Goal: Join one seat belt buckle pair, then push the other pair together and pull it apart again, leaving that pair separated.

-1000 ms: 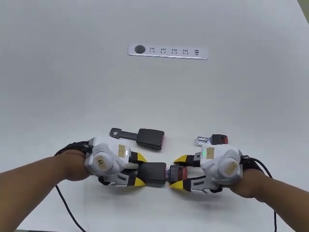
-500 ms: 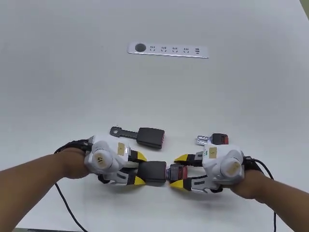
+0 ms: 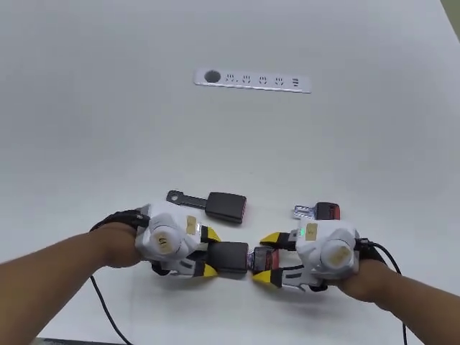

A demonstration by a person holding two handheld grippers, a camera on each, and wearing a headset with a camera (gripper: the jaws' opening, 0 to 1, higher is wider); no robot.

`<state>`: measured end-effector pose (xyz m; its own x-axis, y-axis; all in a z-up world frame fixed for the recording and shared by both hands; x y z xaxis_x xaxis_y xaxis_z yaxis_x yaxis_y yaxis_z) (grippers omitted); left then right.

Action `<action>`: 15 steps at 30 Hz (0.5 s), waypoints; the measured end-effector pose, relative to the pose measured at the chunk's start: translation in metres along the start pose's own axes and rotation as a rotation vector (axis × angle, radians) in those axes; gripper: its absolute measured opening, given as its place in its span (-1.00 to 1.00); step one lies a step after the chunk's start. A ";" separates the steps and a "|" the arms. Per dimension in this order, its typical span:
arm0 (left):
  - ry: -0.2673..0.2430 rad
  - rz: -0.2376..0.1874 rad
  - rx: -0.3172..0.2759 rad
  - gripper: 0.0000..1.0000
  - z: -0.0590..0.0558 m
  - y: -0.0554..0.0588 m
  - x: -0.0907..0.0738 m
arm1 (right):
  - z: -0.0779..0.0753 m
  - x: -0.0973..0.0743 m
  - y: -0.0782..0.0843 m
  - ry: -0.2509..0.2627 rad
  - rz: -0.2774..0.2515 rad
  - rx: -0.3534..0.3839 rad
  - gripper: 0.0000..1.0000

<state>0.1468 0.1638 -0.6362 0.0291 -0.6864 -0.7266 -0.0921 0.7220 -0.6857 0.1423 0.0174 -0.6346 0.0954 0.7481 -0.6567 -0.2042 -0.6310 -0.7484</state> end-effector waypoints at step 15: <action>-0.028 0.025 -0.059 0.17 -0.005 0.001 -0.007 | -0.004 0.004 0.000 0.101 0.006 0.090 0.10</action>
Point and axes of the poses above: the centre of the closed fingertips' face, and the gripper's own axes: x roughly forward along the fingers, z roughly to its left, y roughly out of its underside, the point moved 7 cm from there along -x, roughly backward along the fingers, and after that the axes turned 2 degrees about -z, right-handed, at the moved point
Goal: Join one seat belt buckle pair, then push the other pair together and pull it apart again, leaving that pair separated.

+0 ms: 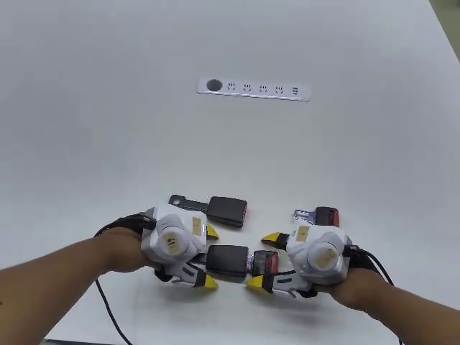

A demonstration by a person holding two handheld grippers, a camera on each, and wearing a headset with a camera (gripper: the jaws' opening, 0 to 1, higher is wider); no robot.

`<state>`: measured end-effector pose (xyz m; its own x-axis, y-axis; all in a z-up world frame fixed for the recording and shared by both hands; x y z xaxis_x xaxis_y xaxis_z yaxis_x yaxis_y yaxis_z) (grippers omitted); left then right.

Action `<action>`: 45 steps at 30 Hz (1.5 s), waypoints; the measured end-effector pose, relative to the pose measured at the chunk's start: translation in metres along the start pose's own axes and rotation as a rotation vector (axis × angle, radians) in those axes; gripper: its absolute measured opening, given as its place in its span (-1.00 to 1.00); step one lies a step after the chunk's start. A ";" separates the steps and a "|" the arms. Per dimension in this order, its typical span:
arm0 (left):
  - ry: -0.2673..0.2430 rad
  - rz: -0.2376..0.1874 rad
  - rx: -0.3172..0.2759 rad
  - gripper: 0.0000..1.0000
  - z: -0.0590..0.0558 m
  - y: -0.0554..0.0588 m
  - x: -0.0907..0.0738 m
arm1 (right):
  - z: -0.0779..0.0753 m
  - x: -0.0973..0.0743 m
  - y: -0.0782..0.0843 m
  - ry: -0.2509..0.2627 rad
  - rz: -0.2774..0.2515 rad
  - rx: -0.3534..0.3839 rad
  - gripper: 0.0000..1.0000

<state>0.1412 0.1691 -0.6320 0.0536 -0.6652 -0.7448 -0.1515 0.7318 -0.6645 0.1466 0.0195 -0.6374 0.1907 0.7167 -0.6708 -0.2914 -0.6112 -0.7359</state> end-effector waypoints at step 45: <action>-0.250 -0.138 -0.012 0.60 0.058 -0.041 -0.060 | -0.076 -0.120 -0.009 0.372 -0.181 0.057 0.69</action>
Point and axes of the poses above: the centre of the closed fingertips' face, and the gripper's own axes: x roughly forward along the fingers, z roughly to its left, y roughly out of its underside, the point moved 7 cm from there along -x, roughly backward along the fingers, and after that the axes turned 2 degrees about -z, right-handed, at the moved point
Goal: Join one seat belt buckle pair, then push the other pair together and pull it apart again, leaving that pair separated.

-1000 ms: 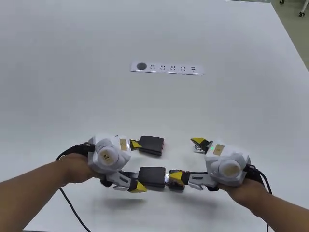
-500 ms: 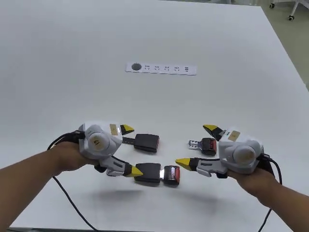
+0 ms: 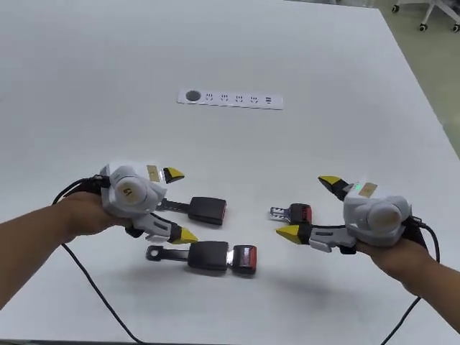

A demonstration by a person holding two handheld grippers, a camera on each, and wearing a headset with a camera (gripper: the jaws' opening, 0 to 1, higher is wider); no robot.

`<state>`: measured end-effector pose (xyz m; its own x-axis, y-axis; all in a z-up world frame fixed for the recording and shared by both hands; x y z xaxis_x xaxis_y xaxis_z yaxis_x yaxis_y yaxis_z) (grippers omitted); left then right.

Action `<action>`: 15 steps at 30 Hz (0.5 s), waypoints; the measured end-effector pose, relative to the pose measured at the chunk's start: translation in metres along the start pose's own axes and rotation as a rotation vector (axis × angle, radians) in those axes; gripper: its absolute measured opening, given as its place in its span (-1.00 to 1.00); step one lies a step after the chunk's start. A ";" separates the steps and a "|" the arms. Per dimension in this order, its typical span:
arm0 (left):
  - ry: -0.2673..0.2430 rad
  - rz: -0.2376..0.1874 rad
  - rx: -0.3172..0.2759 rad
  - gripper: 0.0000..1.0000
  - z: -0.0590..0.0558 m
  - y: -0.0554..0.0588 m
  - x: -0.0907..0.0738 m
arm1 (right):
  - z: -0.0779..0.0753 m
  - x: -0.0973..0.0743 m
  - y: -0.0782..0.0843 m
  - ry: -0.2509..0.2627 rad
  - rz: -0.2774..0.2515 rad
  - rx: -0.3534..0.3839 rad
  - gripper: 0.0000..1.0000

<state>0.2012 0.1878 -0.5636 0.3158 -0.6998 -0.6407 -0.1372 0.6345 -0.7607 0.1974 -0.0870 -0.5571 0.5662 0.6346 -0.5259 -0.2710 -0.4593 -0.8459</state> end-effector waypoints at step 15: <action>0.032 0.039 0.009 0.67 0.019 0.012 0.010 | -0.019 0.006 0.016 -0.085 0.068 -0.008 0.69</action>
Point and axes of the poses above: the centre of the closed fingertips' face, and the gripper's own axes: x roughly forward along the fingers, z roughly to its left, y roughly out of its underside, the point moved 7 cm from there along -x, roughly backward along the fingers, and after that the axes turned 2 degrees about -z, right-handed, at the moved point
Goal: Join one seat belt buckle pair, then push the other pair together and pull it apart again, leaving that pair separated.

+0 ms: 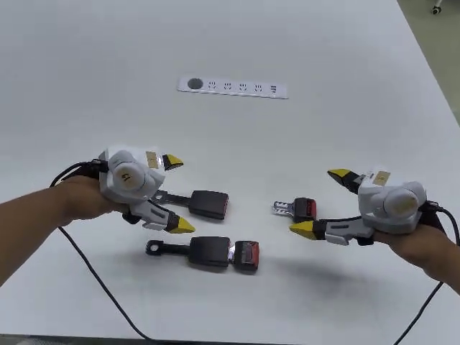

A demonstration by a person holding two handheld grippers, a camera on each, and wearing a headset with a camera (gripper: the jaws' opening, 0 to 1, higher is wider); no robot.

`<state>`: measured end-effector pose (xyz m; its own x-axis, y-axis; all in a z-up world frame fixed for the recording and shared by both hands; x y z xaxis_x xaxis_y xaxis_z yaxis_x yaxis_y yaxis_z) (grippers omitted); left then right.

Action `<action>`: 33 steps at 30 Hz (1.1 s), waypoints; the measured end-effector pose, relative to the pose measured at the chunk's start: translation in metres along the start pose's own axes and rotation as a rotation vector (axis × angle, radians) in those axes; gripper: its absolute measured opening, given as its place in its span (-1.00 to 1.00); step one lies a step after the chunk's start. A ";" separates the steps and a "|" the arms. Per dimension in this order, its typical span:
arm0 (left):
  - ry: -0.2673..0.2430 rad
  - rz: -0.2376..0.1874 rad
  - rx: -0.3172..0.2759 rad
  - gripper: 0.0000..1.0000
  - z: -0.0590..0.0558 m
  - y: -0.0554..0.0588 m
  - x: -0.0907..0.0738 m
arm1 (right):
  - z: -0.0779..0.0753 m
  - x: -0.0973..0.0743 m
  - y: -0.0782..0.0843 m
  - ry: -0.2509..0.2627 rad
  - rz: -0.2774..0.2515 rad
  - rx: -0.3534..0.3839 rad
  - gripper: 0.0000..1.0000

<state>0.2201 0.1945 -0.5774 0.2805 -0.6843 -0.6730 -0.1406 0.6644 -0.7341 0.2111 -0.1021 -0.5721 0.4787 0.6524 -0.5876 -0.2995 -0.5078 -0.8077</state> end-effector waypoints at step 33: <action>0.200 0.089 0.091 0.13 0.012 0.027 0.062 | -0.028 0.040 0.059 -0.230 0.187 -0.031 0.13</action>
<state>0.2452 0.1731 -0.6379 0.0757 -0.6618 -0.7458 -0.0680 0.7428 -0.6661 0.2360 -0.1218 -0.6415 0.2171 0.6542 -0.7245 -0.3383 -0.6458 -0.6845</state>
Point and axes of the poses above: the centre of the closed fingertips' face, and the gripper's own axes: x roughly forward along the fingers, z roughly to its left, y roughly out of its underside, the point moved 7 cm from there along -x, roughly backward along the fingers, and after that the axes turned 2 degrees about -z, right-handed, at the moved point
